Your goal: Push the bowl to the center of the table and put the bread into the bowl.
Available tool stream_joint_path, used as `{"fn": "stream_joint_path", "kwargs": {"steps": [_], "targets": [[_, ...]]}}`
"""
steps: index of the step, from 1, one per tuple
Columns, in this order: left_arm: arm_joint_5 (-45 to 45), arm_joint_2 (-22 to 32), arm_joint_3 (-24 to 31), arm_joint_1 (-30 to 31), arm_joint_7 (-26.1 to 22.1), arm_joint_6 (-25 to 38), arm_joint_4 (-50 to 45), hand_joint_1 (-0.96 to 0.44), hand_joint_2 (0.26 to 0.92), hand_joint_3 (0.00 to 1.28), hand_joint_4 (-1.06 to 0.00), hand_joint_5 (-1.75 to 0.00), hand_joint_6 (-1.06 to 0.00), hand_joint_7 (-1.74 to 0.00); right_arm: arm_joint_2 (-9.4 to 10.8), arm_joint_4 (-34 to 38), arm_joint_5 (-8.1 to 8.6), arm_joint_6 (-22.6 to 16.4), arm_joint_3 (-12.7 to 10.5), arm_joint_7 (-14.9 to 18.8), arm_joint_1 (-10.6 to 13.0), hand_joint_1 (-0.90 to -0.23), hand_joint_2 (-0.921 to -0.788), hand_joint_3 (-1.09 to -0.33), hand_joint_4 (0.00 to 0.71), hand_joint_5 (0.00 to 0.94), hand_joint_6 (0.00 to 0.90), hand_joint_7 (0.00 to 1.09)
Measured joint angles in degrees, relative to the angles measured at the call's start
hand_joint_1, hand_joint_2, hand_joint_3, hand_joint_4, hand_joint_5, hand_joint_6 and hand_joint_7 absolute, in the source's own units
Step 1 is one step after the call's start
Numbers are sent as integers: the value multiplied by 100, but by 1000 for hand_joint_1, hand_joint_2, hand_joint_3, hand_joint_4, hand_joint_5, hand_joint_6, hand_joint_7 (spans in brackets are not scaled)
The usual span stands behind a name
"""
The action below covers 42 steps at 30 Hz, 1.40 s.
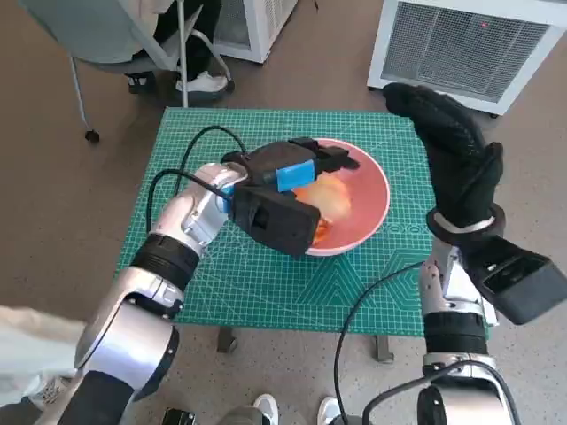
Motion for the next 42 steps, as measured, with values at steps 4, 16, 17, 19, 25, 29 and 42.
{"fn": "stream_joint_path", "kwargs": {"steps": [4,16,17,19,25,29,42], "targets": [[-376,47,281,50,-41,-197,1,-644,920,91,1,1,1,-333,-1,-35,-6,-4,-10,-35,0,-618,-921,-779,290,79,-1,732],[-2169,61,1660,626,-393,-559,-509,-550,921,149,-120,-17,-196,-342,3,-120,-176,15,3,-249,-26,-612,-921,-779,294,79,-1,740],[-2321,53,1773,713,-364,-621,-608,-544,921,158,-134,-16,-216,-325,3,-132,-198,35,5,-276,-37,-611,-921,-779,294,79,-1,740],[-2597,9,2015,915,-242,-755,-840,-526,921,187,-175,-19,-268,-285,3,-171,-222,74,9,-336,-60,-610,-921,-780,295,79,-1,740],[-3279,-313,2543,1520,229,-1019,-1732,-472,921,279,-216,-21,-285,-247,5,-348,-385,199,41,-608,-117,-612,-921,-781,297,78,-1,739],[-3397,-566,2678,1934,629,-1145,-2434,-437,921,325,-211,-14,-263,-241,37,-480,-521,305,106,-810,-162,-614,-921,-783,300,78,-1,741],[-3712,-875,2752,2632,910,-1288,-3571,-457,921,413,-185,-1,-174,-199,182,-872,-968,614,282,-1441,-270,-621,-921,-748,327,79,21,755]]}}
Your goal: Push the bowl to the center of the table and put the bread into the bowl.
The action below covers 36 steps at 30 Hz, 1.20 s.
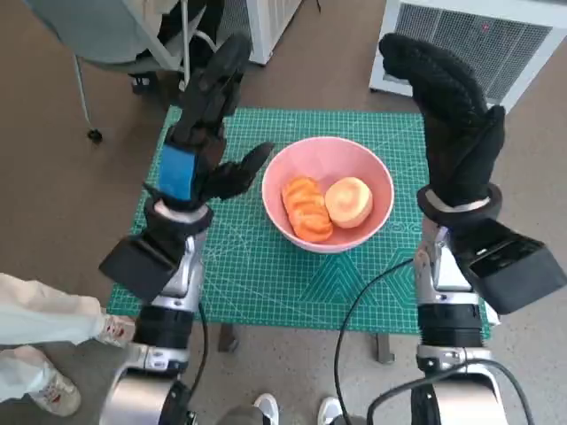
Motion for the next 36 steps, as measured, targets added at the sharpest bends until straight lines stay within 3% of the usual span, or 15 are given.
{"fn": "stream_joint_path", "kwargs": {"steps": [6,36], "targets": [[-100,-8,-34,103,-97,4,-192,-441,921,422,-179,0,-172,-183,16,-129,-151,32,110,-84,0,-614,-921,-753,328,72,10,751],[-78,-6,-69,153,-148,274,-527,-416,921,433,-177,0,-187,-177,-50,-159,-129,34,173,-96,-35,-596,-921,-771,325,51,0,762]]}}
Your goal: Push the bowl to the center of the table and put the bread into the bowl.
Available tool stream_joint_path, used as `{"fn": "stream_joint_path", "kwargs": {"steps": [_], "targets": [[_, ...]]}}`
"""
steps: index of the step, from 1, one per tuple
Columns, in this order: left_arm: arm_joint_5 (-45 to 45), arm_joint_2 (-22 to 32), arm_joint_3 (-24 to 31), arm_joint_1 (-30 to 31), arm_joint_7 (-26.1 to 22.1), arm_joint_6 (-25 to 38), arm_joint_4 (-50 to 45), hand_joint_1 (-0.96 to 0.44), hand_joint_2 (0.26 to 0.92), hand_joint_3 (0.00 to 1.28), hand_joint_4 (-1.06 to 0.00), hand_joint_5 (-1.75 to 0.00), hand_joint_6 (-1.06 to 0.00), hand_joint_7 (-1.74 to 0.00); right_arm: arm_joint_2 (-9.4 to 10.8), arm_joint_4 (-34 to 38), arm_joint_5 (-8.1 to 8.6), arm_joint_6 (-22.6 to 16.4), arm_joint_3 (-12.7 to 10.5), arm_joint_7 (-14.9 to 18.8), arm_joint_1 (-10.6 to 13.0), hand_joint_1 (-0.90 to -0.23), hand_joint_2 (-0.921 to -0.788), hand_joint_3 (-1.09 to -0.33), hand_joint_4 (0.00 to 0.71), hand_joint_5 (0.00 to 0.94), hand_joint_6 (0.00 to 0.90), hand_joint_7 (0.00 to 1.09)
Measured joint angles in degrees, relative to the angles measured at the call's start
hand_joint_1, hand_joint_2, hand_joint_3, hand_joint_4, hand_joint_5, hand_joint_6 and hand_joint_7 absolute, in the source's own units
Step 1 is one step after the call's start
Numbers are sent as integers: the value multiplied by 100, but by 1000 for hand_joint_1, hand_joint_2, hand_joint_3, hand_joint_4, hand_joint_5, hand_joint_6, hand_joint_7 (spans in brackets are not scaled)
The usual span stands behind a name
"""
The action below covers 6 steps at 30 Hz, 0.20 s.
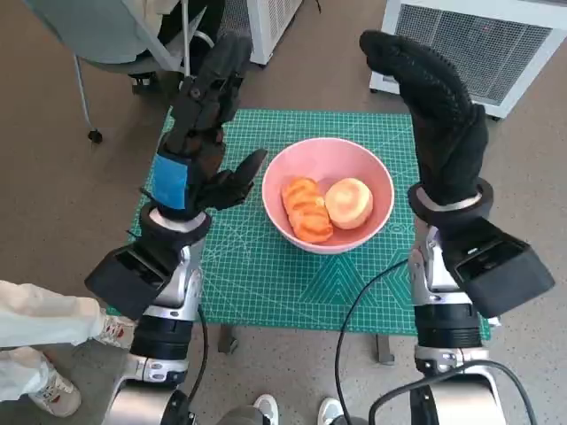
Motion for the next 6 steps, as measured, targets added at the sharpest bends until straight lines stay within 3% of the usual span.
{"fn": "stream_joint_path", "kwargs": {"steps": [6], "targets": [[8,3,-14,0,0,77,-89,-418,921,432,-176,0,-188,-176,0,-29,8,0,5,1,3,-596,-921,-771,326,49,-1,761]]}}
